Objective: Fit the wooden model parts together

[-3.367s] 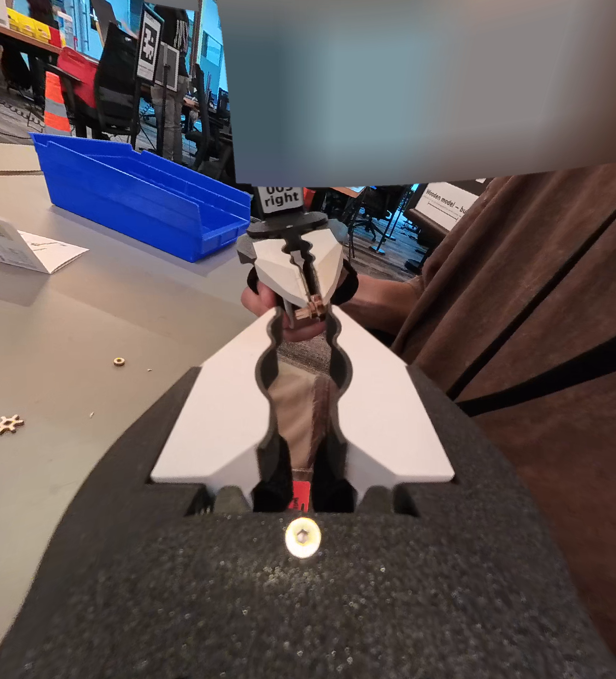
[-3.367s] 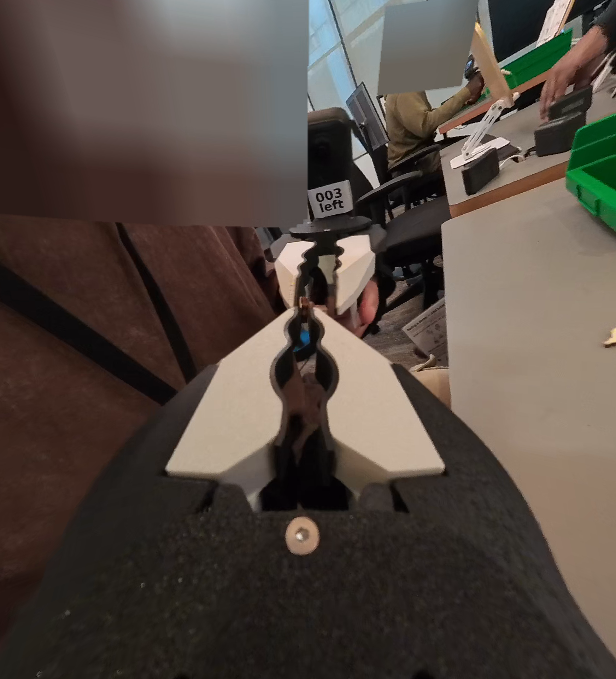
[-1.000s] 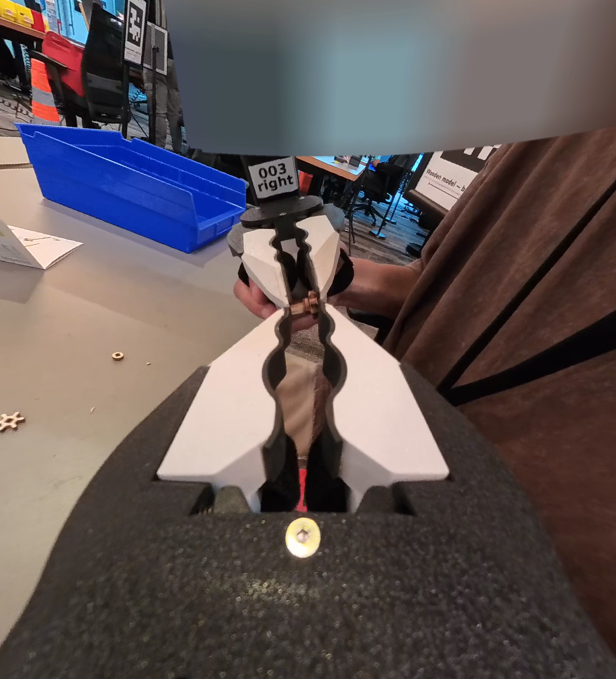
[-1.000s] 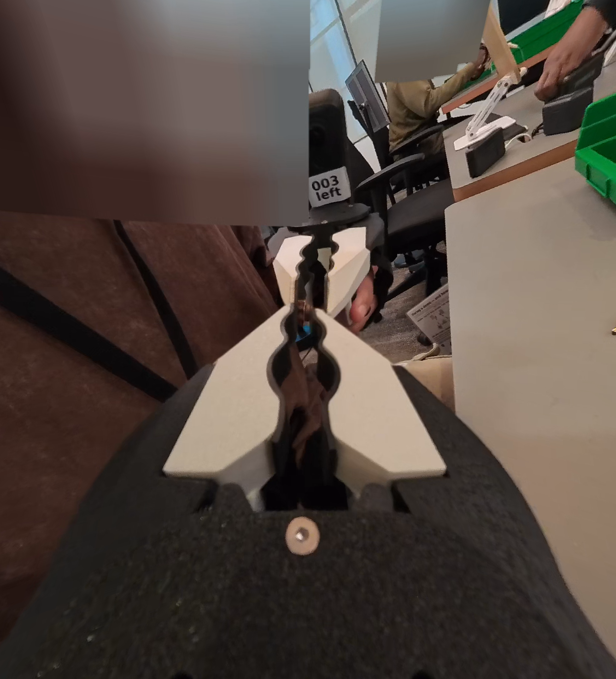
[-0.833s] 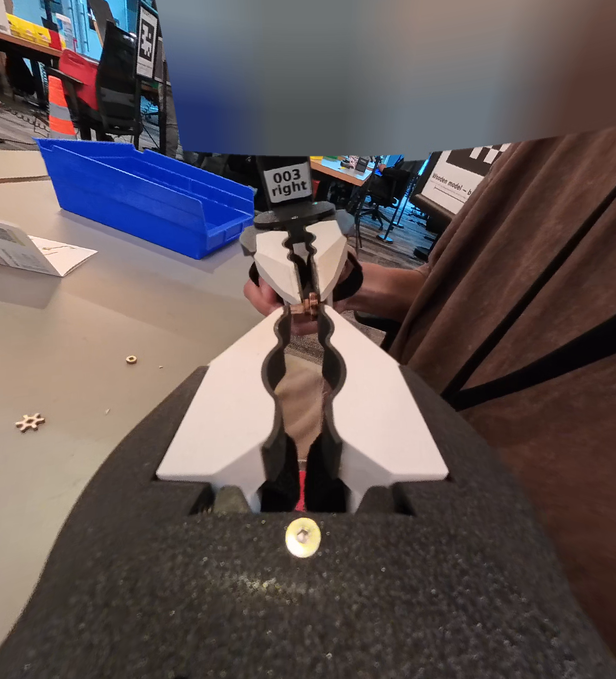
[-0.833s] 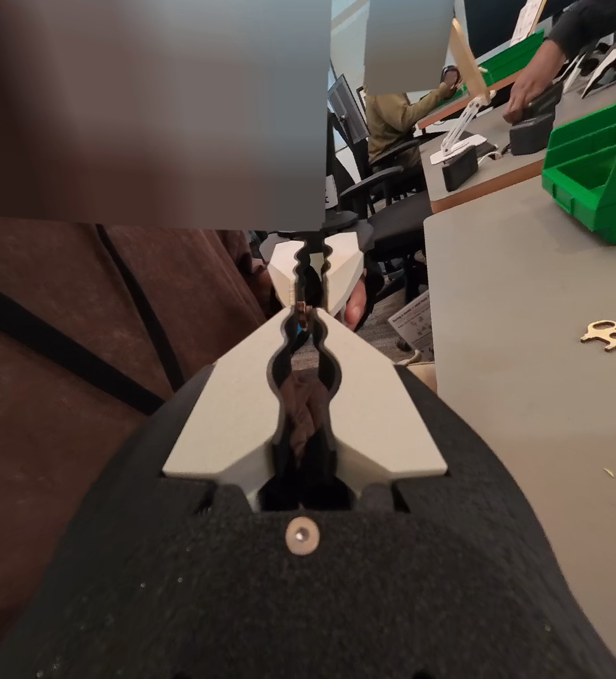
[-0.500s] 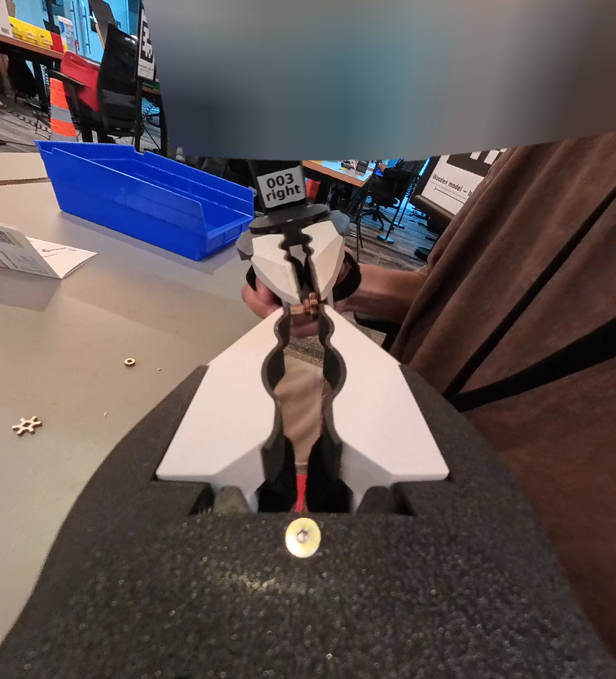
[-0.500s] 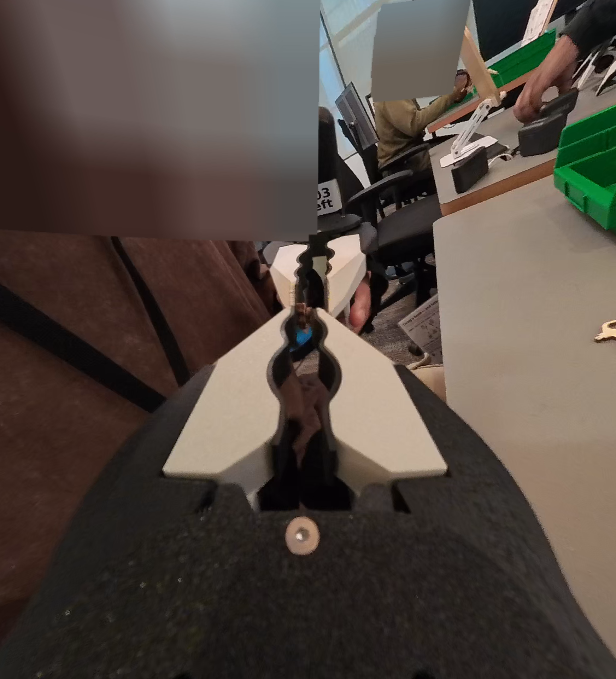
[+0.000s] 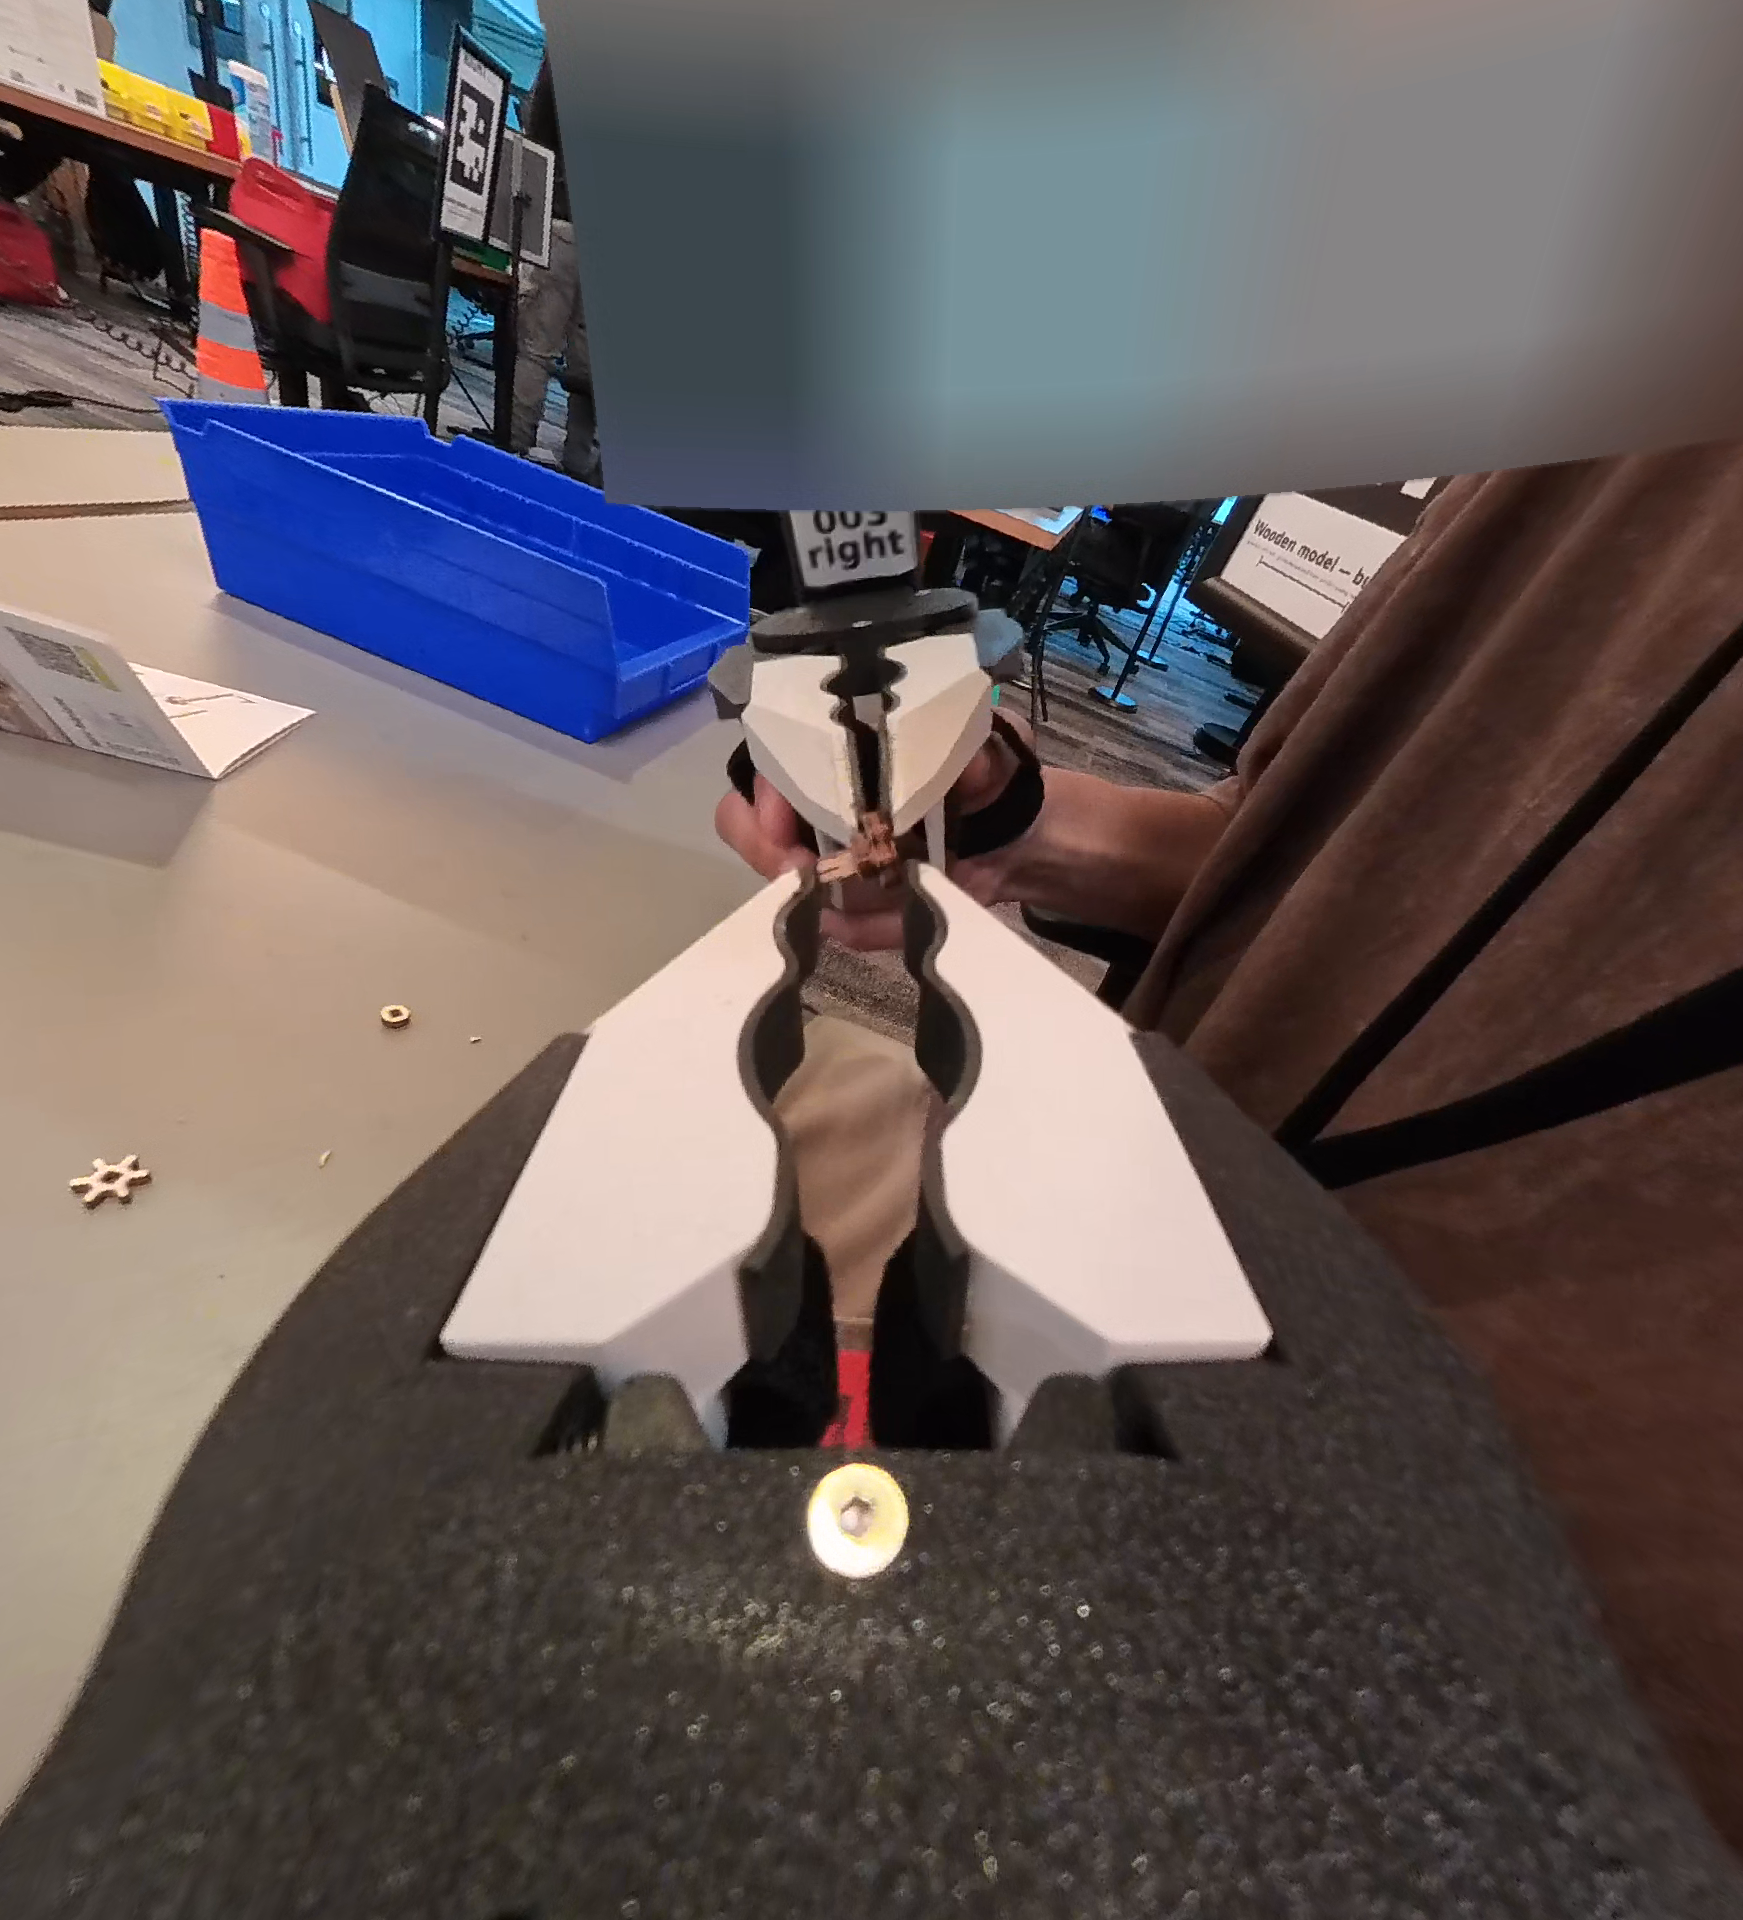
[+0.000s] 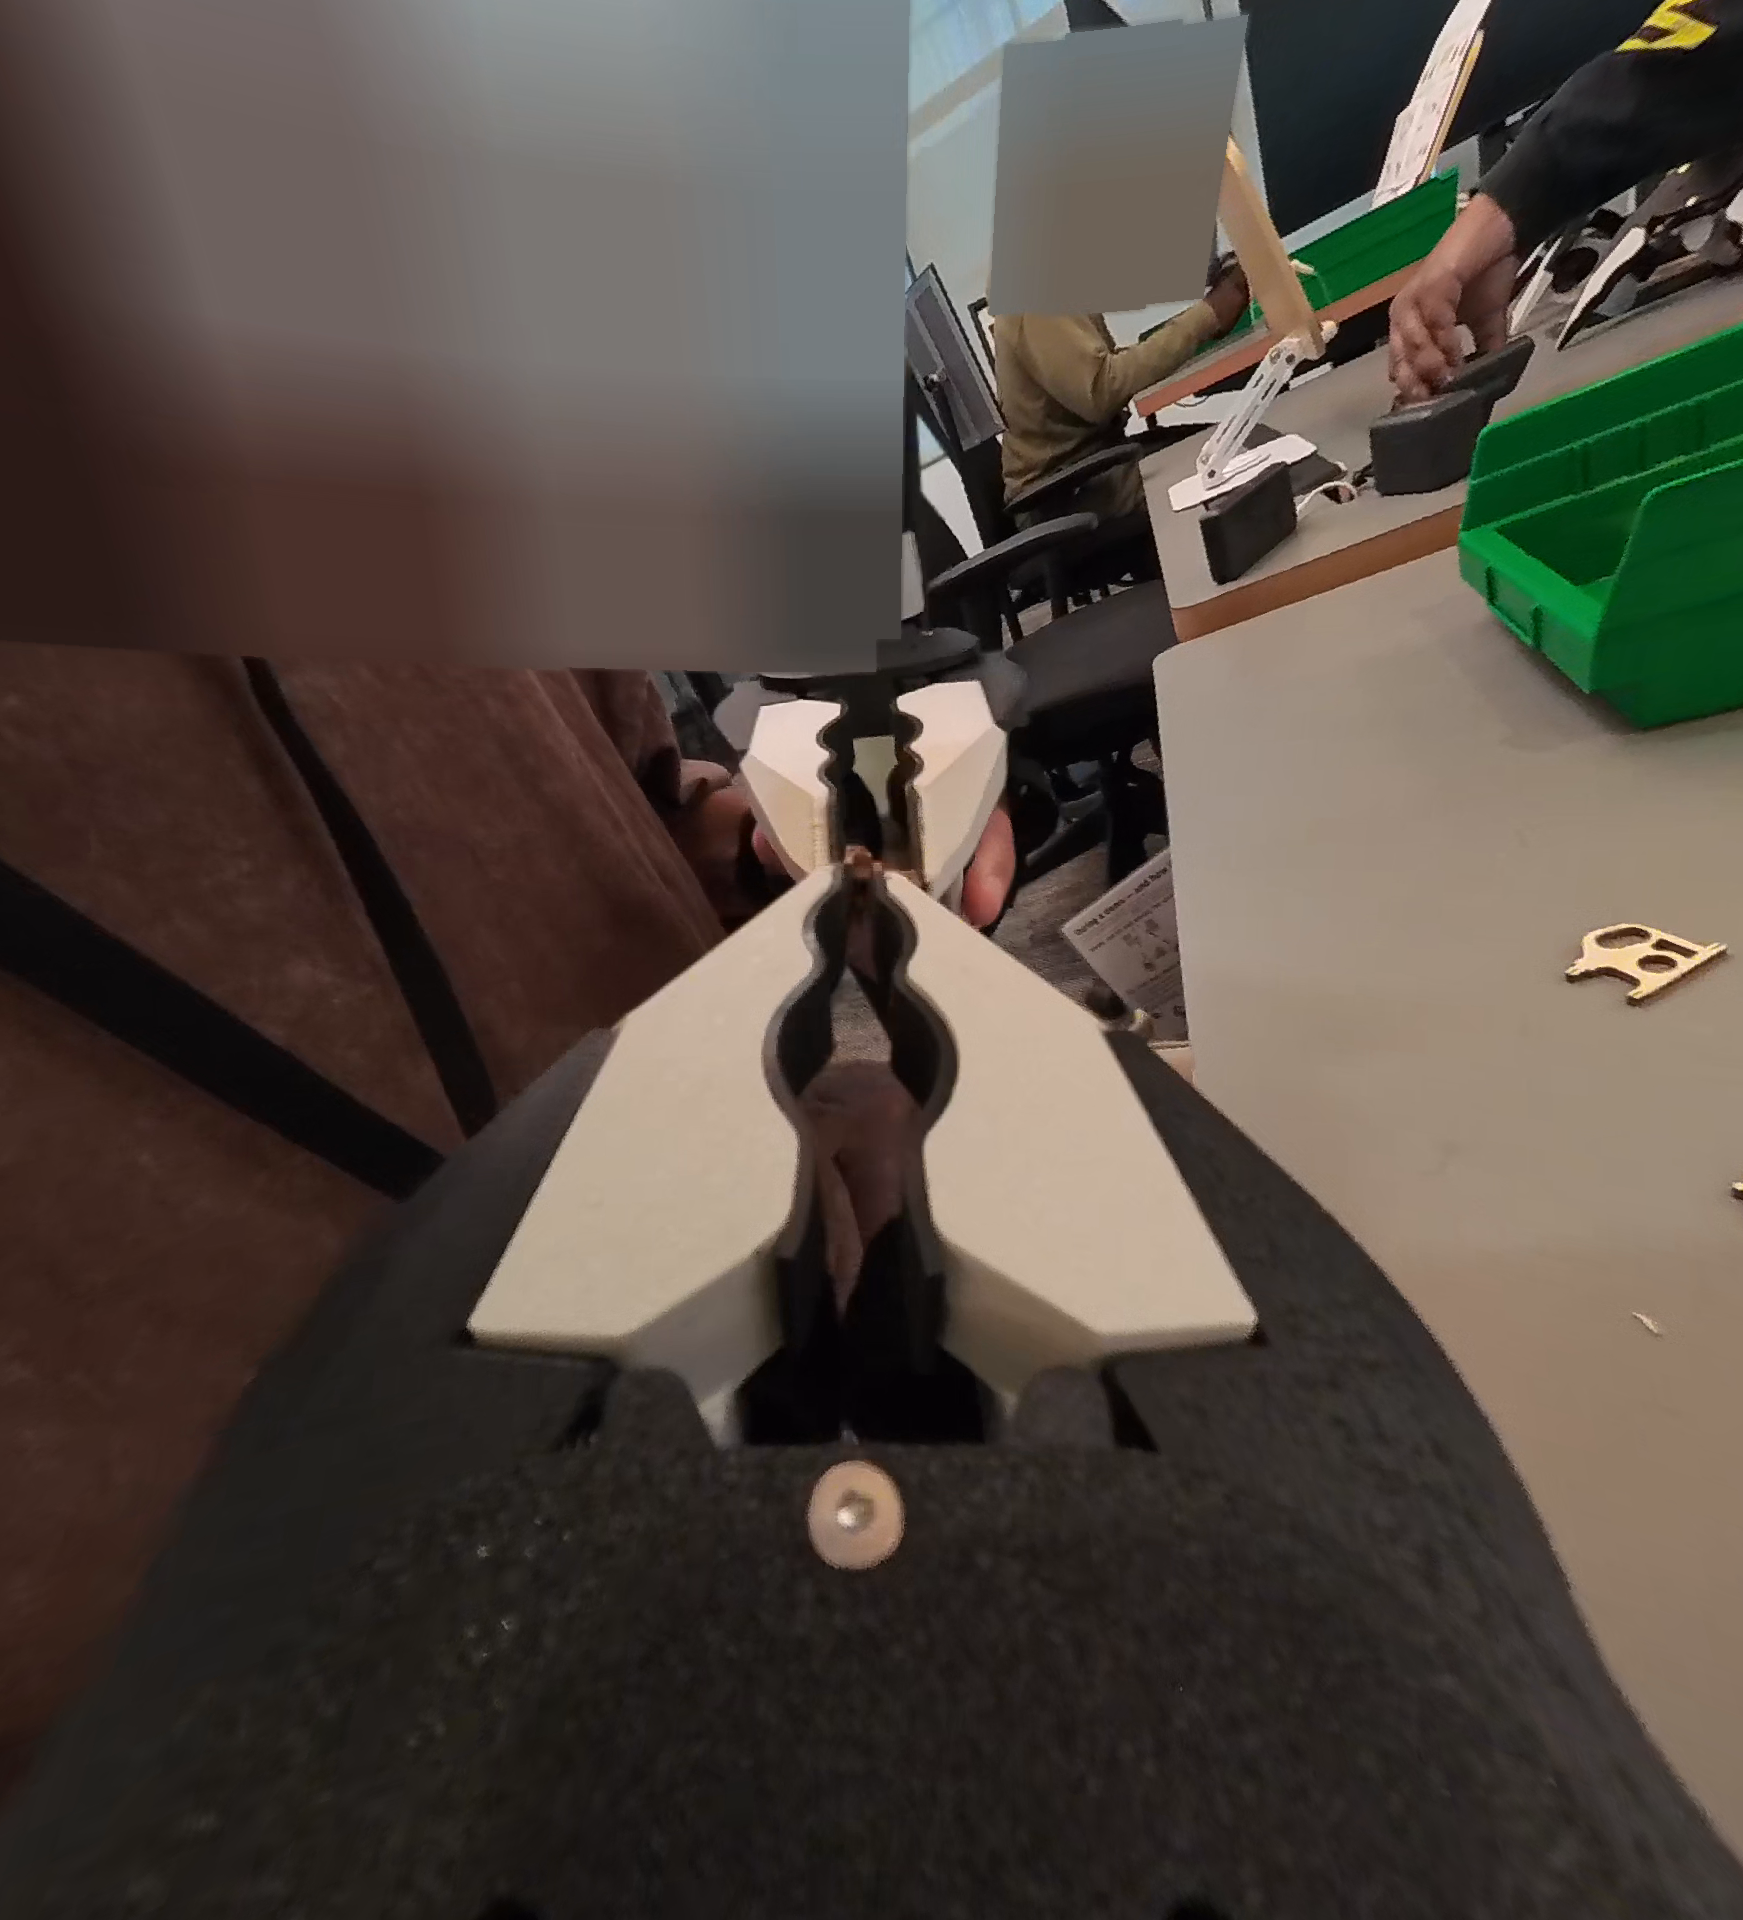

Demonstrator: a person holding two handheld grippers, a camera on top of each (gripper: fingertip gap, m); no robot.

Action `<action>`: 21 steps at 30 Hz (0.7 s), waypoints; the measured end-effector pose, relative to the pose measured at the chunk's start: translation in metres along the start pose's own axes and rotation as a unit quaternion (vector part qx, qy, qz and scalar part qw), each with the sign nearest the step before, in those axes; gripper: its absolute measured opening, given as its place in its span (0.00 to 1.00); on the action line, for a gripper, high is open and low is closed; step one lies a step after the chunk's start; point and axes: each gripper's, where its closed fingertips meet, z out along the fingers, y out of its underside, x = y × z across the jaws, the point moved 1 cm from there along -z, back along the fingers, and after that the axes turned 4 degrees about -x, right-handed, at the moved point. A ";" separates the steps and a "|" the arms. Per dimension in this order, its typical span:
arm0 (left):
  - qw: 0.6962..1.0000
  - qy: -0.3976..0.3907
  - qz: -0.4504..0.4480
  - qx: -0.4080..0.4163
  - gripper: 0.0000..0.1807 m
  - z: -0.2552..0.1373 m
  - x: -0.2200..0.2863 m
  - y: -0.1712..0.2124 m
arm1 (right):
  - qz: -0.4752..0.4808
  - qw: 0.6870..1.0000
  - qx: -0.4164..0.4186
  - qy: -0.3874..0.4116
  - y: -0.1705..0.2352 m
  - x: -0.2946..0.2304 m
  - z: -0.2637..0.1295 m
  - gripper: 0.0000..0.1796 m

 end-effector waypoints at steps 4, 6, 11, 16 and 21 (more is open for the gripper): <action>1.000 0.003 -0.011 -0.006 0.07 0.001 -0.001 0.003 | -0.014 1.000 -0.013 0.010 0.002 0.001 0.000 0.01; 1.000 0.003 -0.012 -0.007 0.07 0.000 -0.002 0.003 | -0.016 1.000 -0.017 0.010 0.003 0.001 0.000 0.01; 1.000 0.010 0.002 -0.004 0.06 0.001 0.001 0.003 | -0.010 1.000 -0.019 -0.007 0.004 -0.004 0.001 0.01; 1.000 -0.003 0.028 -0.008 0.00 -0.001 0.000 0.006 | -0.005 1.000 -0.013 -0.007 0.004 -0.003 0.001 0.01; 0.999 -0.001 0.032 -0.003 0.00 -0.001 0.002 0.004 | -0.005 1.000 -0.011 -0.007 0.003 -0.003 0.001 0.01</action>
